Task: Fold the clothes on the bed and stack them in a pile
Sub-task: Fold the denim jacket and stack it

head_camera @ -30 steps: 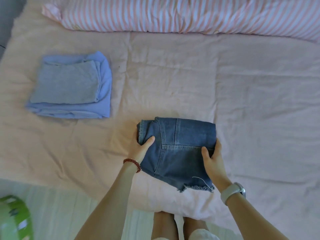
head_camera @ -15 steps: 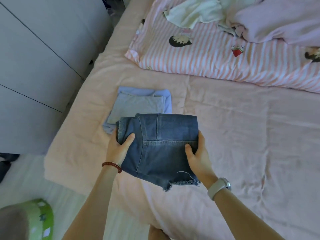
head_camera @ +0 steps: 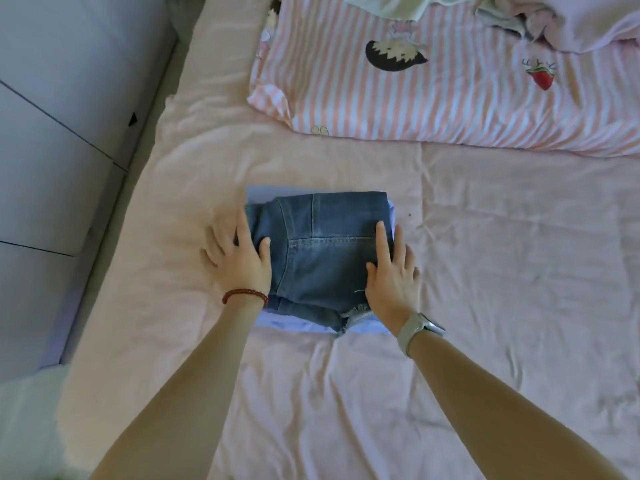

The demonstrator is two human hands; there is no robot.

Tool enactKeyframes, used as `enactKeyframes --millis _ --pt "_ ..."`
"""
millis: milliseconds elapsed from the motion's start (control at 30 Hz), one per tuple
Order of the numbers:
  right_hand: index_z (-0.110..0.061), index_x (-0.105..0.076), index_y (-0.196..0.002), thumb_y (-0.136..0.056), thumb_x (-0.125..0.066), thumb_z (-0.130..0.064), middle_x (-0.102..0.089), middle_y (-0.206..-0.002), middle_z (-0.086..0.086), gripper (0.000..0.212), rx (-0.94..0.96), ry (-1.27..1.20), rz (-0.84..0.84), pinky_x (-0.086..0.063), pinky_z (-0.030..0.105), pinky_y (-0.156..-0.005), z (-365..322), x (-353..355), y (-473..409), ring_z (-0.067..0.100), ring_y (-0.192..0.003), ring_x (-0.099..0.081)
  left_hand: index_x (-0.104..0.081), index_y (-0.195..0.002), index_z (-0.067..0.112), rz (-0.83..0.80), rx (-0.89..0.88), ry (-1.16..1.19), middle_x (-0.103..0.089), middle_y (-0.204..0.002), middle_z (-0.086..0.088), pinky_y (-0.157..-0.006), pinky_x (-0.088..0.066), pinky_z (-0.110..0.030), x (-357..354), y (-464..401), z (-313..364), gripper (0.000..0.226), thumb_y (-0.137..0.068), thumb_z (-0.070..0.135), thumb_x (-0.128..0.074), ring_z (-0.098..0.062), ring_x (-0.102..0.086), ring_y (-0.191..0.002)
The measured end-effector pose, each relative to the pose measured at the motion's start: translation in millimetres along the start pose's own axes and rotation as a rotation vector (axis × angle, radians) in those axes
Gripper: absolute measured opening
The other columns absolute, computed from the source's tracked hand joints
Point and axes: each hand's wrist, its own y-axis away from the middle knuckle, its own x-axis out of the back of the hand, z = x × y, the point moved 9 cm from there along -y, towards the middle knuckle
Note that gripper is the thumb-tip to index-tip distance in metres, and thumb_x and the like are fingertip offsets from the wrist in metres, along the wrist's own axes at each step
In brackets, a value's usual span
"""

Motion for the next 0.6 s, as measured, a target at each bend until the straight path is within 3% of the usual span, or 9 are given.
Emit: enactKeyframes --millis 100,167,267,333,433,500,600 --pt "-0.020 -0.033 -0.144 -0.088 -0.054 -0.015 -0.028 -0.150 0.018 0.061 0.224 0.177 0.223 -0.021 0.060 -0.106 -30.1 7.3 6.7 0.037 -0.136 -0.030 -0.042 -0.139 0.021 0.109 -0.359 -0.133 -0.038 -0.145 -0.017 -0.104 -0.020 -0.062 -5.4 16.1 40.9 0.049 -0.093 0.035 -0.039 -0.041 -0.034 -0.133" --pt "-0.021 -0.041 -0.141 -0.089 -0.054 -0.024 -0.034 -0.147 0.018 0.053 0.303 0.220 0.207 -0.024 0.062 -0.105 -32.3 -7.5 6.3 0.039 -0.134 -0.034 -0.041 -0.140 0.024 -0.037 -0.362 -0.161 -0.036 -0.146 -0.015 -0.104 -0.022 -0.063 -29.3 20.5 36.1 0.054 -0.090 0.042 -0.031 -0.040 -0.031 -0.135" --pt "-0.022 -0.042 -0.140 -0.088 -0.060 -0.029 -0.037 -0.146 0.017 0.055 0.299 0.260 0.079 -0.031 0.061 -0.103 -19.4 -36.4 1.2 0.038 -0.134 -0.035 -0.020 -0.146 0.032 -0.203 -0.299 -0.209 -0.018 -0.155 -0.009 -0.110 -0.010 -0.059 -59.5 19.2 16.4 0.058 -0.092 0.051 -0.023 -0.036 -0.012 -0.142" --pt "-0.023 -0.039 -0.141 -0.089 -0.058 -0.031 -0.034 -0.148 0.016 0.057 0.278 0.279 0.026 -0.029 0.060 -0.104 -13.5 -45.5 -3.9 0.038 -0.135 -0.033 0.002 -0.145 0.038 -0.255 -0.295 -0.260 -0.002 -0.157 -0.004 -0.112 0.000 -0.056 -72.1 14.2 12.9 0.057 -0.094 0.054 -0.018 -0.032 0.002 -0.143" --pt "-0.030 -0.010 -0.149 -0.097 -0.036 -0.040 -0.005 -0.157 0.010 0.059 0.248 0.342 -0.126 -0.014 0.055 -0.112 -10.9 -53.0 -7.9 0.031 -0.144 -0.006 0.018 -0.142 0.040 -0.375 -0.286 -0.338 0.015 -0.156 0.000 -0.111 0.005 -0.055 -76.7 11.3 13.8 0.060 -0.092 0.057 -0.011 -0.029 0.015 -0.142" --pt "-0.031 0.001 -0.149 -0.097 -0.031 -0.041 0.007 -0.157 0.008 0.061 0.234 0.373 -0.189 -0.010 0.054 -0.113 -12.4 -50.6 -7.8 0.029 -0.144 0.005 0.013 -0.144 0.039 -0.442 -0.286 -0.330 0.016 -0.156 0.000 -0.111 0.003 -0.056 -70.4 10.4 19.3 0.063 -0.093 0.057 -0.019 -0.030 0.015 -0.142" --pt "-0.029 -0.005 -0.149 -0.098 -0.032 -0.036 0.004 -0.158 0.005 0.058 0.237 0.319 -0.177 -0.006 0.051 -0.114 -30.3 -12.0 3.3 0.026 -0.145 0.004 -0.010 -0.148 0.032 -0.393 -0.287 -0.226 0.006 -0.157 -0.004 -0.113 -0.006 -0.053 -27.0 16.6 35.3 0.062 -0.094 0.051 -0.034 -0.027 0.002 -0.144"
